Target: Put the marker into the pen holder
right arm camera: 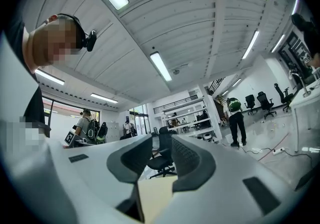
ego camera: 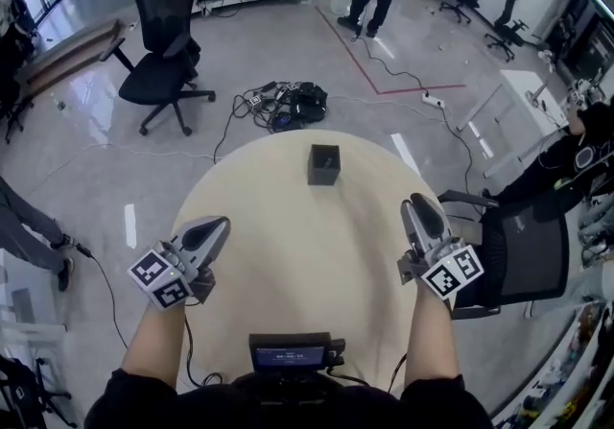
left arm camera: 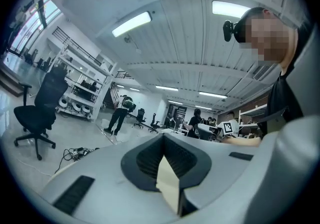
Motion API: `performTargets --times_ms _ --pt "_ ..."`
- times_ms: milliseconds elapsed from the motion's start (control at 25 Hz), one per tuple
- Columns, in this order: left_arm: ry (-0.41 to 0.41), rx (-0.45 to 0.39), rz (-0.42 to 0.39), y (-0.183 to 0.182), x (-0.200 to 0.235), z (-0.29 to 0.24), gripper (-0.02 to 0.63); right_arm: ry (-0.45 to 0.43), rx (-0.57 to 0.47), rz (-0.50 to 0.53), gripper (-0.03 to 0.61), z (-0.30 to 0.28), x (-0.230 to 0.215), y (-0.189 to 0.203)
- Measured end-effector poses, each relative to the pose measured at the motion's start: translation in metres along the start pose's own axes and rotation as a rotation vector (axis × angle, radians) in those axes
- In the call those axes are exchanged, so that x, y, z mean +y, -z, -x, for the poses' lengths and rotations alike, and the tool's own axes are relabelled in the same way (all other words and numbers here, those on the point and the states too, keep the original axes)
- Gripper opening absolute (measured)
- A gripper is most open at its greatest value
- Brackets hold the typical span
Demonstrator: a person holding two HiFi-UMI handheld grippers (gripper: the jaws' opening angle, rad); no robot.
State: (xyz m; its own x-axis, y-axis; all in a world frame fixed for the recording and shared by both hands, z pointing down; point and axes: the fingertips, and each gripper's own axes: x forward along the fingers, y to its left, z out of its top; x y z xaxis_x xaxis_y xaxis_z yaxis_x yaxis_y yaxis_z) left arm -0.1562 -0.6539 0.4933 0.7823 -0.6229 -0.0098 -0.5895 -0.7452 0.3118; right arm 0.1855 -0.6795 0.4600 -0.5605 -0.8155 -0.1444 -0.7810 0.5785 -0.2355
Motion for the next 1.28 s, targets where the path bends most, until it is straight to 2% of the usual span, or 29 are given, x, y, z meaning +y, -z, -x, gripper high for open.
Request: performTargets --times_ms 120,320,480,600,760,960,1120,1280 --pt "0.007 -0.023 -0.029 -0.022 -0.030 0.017 -0.005 -0.009 0.015 0.014 0.123 0.028 0.027 -0.025" --pt "0.028 -0.062 -0.048 -0.046 -0.083 0.046 -0.005 -0.006 0.037 0.037 0.003 0.082 0.065 -0.053" --pt "0.064 -0.057 -0.062 -0.055 -0.128 0.075 -0.005 0.001 0.076 0.019 0.003 0.126 0.099 -0.066" --pt "0.080 -0.031 -0.066 -0.050 -0.152 0.091 -0.005 0.037 0.066 -0.014 0.003 0.159 0.116 -0.072" --pt "0.097 -0.023 -0.035 -0.043 -0.187 0.104 -0.005 0.048 0.061 -0.056 0.003 0.198 0.133 -0.072" --pt "0.042 -0.055 -0.040 -0.028 -0.252 0.125 -0.005 -0.024 0.153 -0.046 0.003 0.253 0.150 -0.064" --pt "-0.005 -0.092 -0.016 -0.011 -0.292 0.131 -0.005 -0.066 0.175 -0.047 0.003 0.285 0.137 -0.069" --pt "0.003 -0.088 -0.028 -0.012 -0.314 0.139 -0.005 -0.070 0.176 -0.040 0.003 0.296 0.143 -0.082"
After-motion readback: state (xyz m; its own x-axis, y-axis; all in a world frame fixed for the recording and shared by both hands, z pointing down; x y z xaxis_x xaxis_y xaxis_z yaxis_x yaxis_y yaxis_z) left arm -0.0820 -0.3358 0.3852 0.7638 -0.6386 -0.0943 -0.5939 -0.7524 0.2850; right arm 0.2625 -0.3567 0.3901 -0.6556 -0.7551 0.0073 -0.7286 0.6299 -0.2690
